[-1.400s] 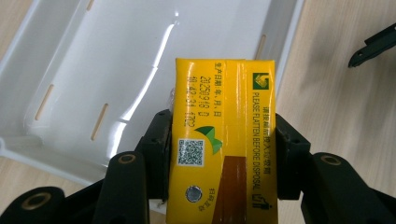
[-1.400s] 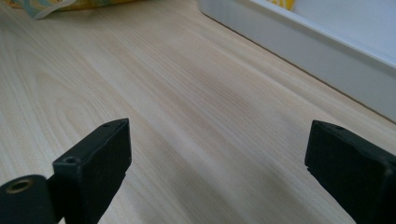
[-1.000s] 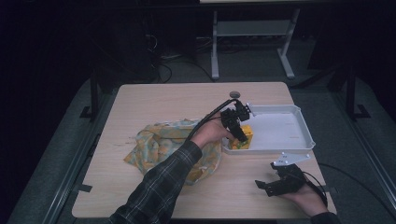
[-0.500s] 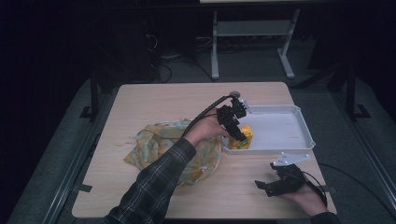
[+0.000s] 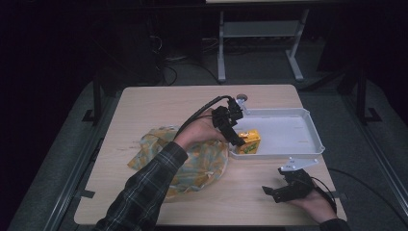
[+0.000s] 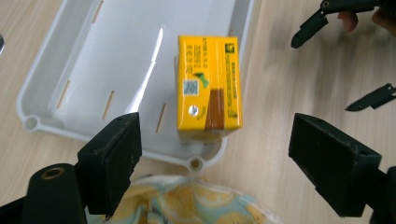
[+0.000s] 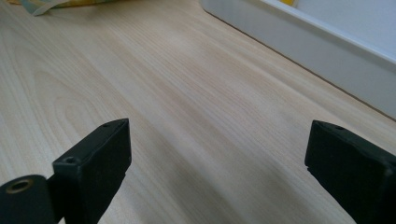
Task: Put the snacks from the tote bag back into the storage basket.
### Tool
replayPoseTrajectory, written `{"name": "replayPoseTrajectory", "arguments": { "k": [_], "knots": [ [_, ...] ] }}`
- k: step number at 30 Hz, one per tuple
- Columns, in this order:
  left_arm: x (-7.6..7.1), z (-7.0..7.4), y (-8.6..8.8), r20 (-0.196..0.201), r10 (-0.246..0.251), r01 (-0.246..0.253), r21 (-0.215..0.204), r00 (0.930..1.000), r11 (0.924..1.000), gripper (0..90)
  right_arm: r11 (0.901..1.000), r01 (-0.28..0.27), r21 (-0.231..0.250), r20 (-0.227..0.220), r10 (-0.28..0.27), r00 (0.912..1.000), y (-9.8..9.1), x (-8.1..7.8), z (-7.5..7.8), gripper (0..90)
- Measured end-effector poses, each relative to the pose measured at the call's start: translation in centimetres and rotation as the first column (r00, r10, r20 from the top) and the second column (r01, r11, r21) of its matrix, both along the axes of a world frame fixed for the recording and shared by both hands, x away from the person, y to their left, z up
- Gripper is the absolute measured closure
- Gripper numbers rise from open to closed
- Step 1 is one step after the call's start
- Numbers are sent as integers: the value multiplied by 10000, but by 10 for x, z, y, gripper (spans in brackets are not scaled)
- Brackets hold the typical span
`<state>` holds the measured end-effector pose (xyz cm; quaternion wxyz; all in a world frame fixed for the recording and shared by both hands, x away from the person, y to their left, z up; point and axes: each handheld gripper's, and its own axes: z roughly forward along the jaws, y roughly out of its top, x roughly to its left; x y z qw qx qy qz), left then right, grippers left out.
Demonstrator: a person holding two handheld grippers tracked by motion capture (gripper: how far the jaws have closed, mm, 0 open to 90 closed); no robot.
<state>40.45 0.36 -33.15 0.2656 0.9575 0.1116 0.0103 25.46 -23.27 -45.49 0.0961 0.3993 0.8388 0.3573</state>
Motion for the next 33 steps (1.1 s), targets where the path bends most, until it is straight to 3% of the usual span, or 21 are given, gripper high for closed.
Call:
{"name": "replayPoseTrajectory", "arguments": {
  "k": [18,33],
  "knots": [
    [-13,9,62,317,569,-555,-414,9979,9976,137,10000,37,-92,2,-37,10000,-1,1,-2,66],
    [-27,2,121,372,1324,-1303,-552,9905,9899,143,9998,33,-213,-20,-33,10000,-3,2,-4,66]
  ]
}}
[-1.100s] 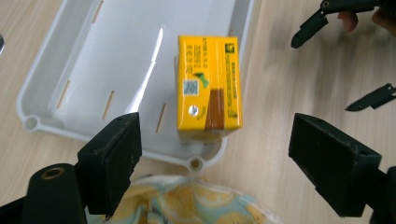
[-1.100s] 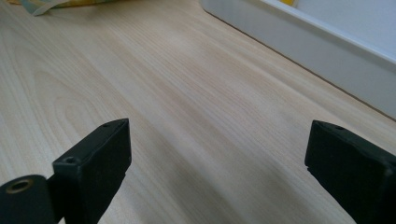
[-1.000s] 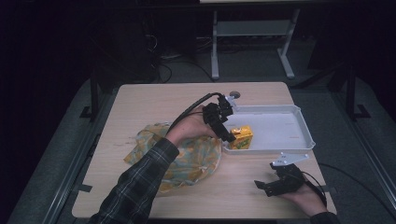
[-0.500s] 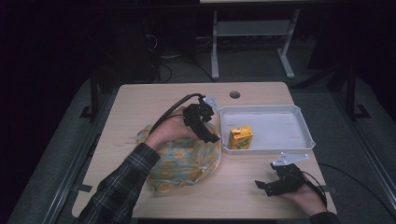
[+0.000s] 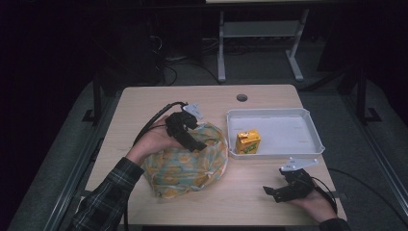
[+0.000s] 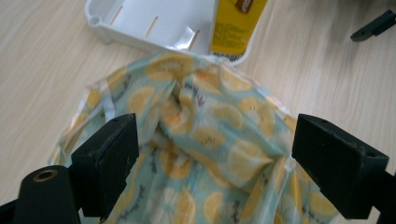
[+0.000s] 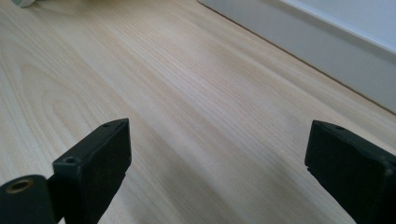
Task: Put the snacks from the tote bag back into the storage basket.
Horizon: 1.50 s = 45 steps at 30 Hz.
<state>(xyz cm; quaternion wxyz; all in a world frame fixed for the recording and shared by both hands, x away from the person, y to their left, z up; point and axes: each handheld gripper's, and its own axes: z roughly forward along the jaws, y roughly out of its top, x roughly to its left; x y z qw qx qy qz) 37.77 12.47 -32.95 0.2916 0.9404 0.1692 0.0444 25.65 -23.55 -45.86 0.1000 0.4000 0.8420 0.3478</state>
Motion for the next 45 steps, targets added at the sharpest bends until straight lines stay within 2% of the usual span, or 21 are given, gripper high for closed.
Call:
{"name": "replayPoseTrajectory", "arguments": {
  "k": [10,20,27,30,33,37,41,42,45],
  "knots": [
    [-15,-6,39,139,612,-608,-258,9980,9978,145,10000,28,-45,-17,-28,10000,-2,0,1,66],
    [-31,-20,80,161,1308,-1300,-396,9913,9907,145,9999,142,-98,22,-142,9999,-4,2,6,66],
    [-47,-33,109,299,1886,-1872,-429,9816,9814,147,9997,14,-253,144,-10,9999,-1,5,12,69],
    [-54,-39,121,261,2176,-2158,-579,9757,9747,147,9997,-41,-248,184,45,9998,0,6,15,76],
    [-61,-45,132,235,2466,-2443,-754,9688,9668,147,9998,-60,-208,167,64,9998,1,8,18,108],
    [-69,-50,146,356,2653,-2623,-732,9635,9622,147,9996,-181,-216,65,182,9998,3,12,21,145],
    [-81,-53,159,562,2960,-2904,-895,9535,9527,153,9993,-281,-254,25,281,9996,3,17,25,247],
    [-84,-55,163,553,3060,-2996,-997,9504,9488,163,9994,-260,-222,-9,260,9997,4,18,26,277],
    [-91,-60,170,511,3204,-3138,-1062,9459,9435,171,9992,-317,-236,18,318,9995,2,23,31,375]
  ]
}}
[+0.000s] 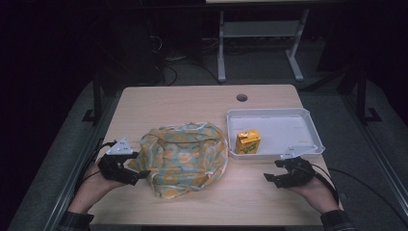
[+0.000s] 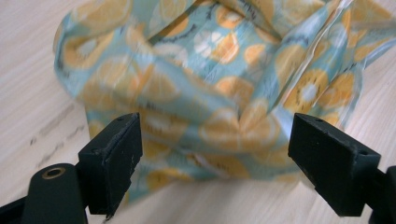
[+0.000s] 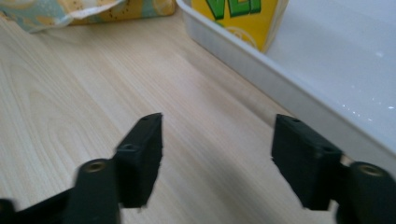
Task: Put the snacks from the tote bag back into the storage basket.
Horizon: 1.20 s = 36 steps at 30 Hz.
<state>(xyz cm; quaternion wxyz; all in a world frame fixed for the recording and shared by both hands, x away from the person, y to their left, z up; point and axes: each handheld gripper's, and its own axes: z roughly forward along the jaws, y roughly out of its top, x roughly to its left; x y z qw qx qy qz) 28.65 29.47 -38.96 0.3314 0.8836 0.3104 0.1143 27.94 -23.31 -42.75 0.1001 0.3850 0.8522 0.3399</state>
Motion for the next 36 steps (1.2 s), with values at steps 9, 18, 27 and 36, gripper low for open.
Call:
{"name": "replayPoseTrajectory", "arguments": {
  "k": [9,18,27,36],
  "knots": [
    [-13,-20,16,-271,322,-322,15,9991,9995,147,9999,146,1,7,-146,9999,-4,22,12,703],
    [-18,-28,27,-380,682,-682,16,9969,9977,145,9986,262,464,-49,-260,9996,-7,50,22,899],
    [-18,-37,36,-398,980,-980,24,9944,9952,145,9991,292,323,38,-294,9996,-1,78,23,899],
    [-17,-40,36,-490,1014,-1013,47,9936,9948,145,9987,360,372,11,-360,9993,5,105,19,899]
  ]
}}
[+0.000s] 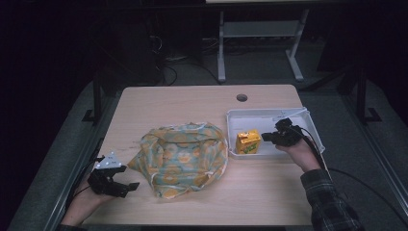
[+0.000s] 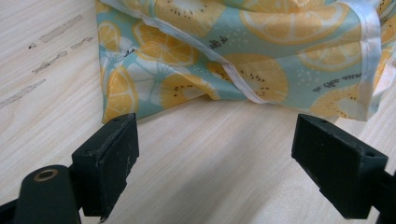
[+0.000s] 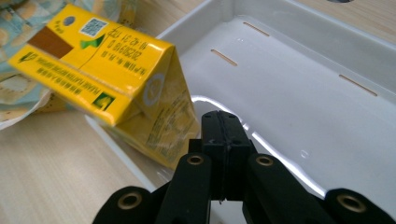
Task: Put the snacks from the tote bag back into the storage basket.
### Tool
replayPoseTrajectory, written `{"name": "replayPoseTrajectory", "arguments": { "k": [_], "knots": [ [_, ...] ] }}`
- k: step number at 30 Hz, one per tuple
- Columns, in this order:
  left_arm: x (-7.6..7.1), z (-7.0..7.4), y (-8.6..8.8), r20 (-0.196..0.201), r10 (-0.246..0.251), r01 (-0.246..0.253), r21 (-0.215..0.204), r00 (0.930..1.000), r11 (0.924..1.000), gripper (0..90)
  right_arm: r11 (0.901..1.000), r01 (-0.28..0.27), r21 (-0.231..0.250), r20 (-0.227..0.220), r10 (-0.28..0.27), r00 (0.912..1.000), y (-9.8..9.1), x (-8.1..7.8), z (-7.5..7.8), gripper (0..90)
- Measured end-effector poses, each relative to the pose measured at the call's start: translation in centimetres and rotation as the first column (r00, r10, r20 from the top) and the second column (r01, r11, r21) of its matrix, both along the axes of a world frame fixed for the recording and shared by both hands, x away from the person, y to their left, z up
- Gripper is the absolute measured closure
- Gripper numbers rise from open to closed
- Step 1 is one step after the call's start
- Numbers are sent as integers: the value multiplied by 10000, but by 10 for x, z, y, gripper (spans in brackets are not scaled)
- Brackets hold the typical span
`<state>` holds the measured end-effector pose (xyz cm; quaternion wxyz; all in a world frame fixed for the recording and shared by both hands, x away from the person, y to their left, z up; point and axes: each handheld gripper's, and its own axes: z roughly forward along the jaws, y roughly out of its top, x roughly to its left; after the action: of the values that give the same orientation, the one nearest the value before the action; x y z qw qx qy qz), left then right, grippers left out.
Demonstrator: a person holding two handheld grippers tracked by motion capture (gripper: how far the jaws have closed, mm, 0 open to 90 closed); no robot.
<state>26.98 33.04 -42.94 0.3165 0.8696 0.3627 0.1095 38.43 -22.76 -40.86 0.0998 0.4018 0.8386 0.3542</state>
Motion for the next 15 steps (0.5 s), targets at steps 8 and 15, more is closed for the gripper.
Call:
{"name": "replayPoseTrajectory", "arguments": {
  "k": [8,15],
  "knots": [
    [1,-1,0,24,-51,51,59,10000,10000,145,9995,-275,-179,-148,273,9995,11,3,-5,899],
    [1,-3,1,-145,-31,31,38,9999,10000,145,9979,-605,-252,-245,599,9979,18,-1,-6,898]
  ]
}}
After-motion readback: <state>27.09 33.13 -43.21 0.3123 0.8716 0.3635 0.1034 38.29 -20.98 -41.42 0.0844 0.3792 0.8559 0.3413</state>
